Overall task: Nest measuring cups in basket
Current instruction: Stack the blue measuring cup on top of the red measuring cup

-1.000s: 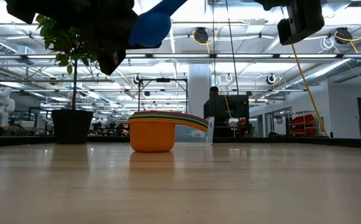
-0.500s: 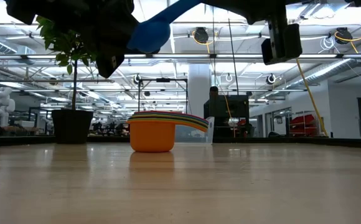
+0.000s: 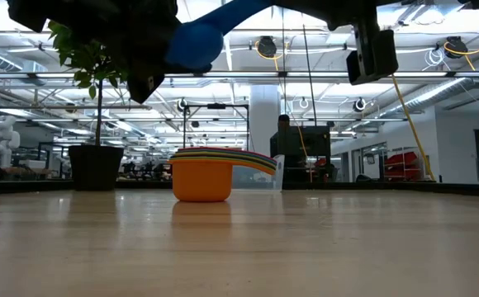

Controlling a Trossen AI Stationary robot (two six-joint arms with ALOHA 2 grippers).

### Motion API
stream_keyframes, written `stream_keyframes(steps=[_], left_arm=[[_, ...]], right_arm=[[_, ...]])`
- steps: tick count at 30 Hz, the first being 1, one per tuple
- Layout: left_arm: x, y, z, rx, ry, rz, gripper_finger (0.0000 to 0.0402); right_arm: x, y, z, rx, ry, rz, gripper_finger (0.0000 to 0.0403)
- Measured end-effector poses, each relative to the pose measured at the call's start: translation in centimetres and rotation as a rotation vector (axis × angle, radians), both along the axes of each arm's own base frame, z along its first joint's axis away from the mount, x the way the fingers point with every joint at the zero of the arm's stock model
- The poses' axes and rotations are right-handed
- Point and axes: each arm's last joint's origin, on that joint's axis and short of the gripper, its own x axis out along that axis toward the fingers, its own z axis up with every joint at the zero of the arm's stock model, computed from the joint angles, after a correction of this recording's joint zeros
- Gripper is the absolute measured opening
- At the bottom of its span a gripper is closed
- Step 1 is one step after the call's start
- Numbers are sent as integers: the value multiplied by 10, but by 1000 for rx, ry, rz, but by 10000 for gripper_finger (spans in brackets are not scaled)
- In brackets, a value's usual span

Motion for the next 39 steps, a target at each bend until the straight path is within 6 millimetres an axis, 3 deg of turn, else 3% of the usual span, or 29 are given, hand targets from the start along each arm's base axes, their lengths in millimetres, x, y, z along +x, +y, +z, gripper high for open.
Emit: stream_keyframes(steps=[9,16,25,39], left_arm=[[-5,-8,6,146,-50,41,123],[-27,-7,34,188,-106,163,153],[-51,-23,52,251,-160,207,159],[-52,-25,52,287,-163,203,159]], right_arm=[[2,-6,-1,107,-4,-69,1],[4,-21,-12,171,57,-102,0],[4,-47,-25,240,61,-117,0],[-5,-99,-40,512,-44,-95,0]])
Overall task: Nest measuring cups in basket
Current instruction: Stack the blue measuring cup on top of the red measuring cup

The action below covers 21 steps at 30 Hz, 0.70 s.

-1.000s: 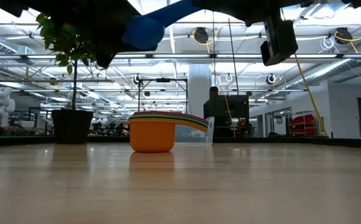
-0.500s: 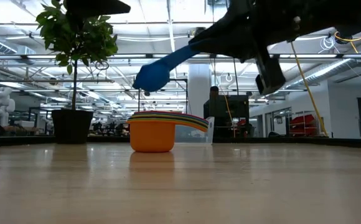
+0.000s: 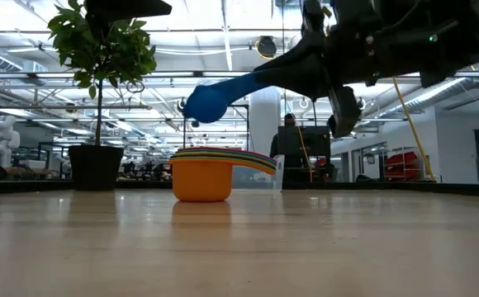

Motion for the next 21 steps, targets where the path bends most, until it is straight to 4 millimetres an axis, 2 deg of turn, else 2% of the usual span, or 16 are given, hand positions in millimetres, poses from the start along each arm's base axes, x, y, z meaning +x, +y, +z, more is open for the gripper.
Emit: stream_keyframes(steps=[11,16,21], left_arm=[[0,0,0,14,-1,-3,159],[0,0,1,15,-2,-4,159],[1,2,1,9,-4,5,159]], right_arm=[[-4,-32,-4,246,-39,36,0],[-2,-39,-4,335,-63,71,0],[4,-39,-14,364,-106,74,0]])
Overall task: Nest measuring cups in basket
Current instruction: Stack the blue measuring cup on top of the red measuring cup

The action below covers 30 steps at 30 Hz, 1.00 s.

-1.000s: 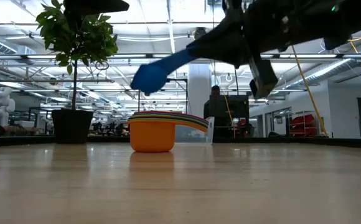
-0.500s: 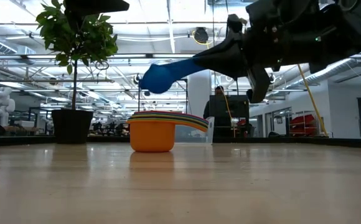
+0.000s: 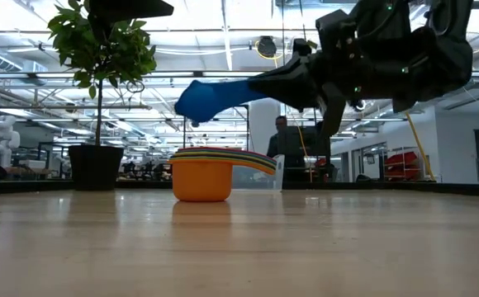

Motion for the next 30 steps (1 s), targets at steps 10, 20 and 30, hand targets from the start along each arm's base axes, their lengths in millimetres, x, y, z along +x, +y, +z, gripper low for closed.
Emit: stream_keyframes(steps=[10,20,30], left_arm=[[0,0,0,-9,-1,-1,159],[0,0,0,-19,-2,1,159],[0,0,0,-19,-2,-1,159]], right_arm=[[7,-5,-20,-80,48,-87,1],[7,-7,-24,-82,91,-86,14],[7,-7,-25,-98,106,-88,48]])
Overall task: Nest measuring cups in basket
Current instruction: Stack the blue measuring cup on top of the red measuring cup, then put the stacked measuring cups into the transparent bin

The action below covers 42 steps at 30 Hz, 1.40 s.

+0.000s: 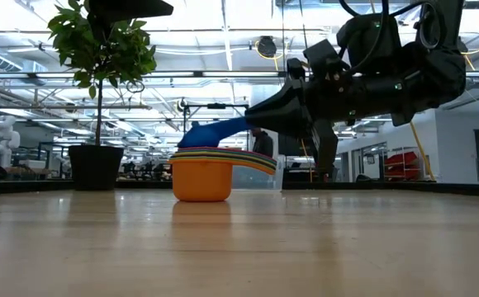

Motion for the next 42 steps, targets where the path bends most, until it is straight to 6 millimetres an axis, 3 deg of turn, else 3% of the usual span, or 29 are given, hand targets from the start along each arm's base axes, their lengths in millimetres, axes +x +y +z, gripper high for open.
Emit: stream_keyframes(steps=[13,27,35,39,42], left_arm=[[0,-1,0,-11,4,-23,159],[0,-1,-1,-23,9,-20,159],[0,-1,-1,-33,3,-19,159],[0,-1,-1,-39,-2,-18,159],[0,-1,0,-33,-1,-19,159]], right_arm=[[-1,-15,-8,62,77,-60,143],[-9,-18,-9,100,58,-74,155],[-11,-22,10,460,-35,-172,156],[-6,-31,25,632,133,-166,177],[4,-32,36,705,328,-142,220]])
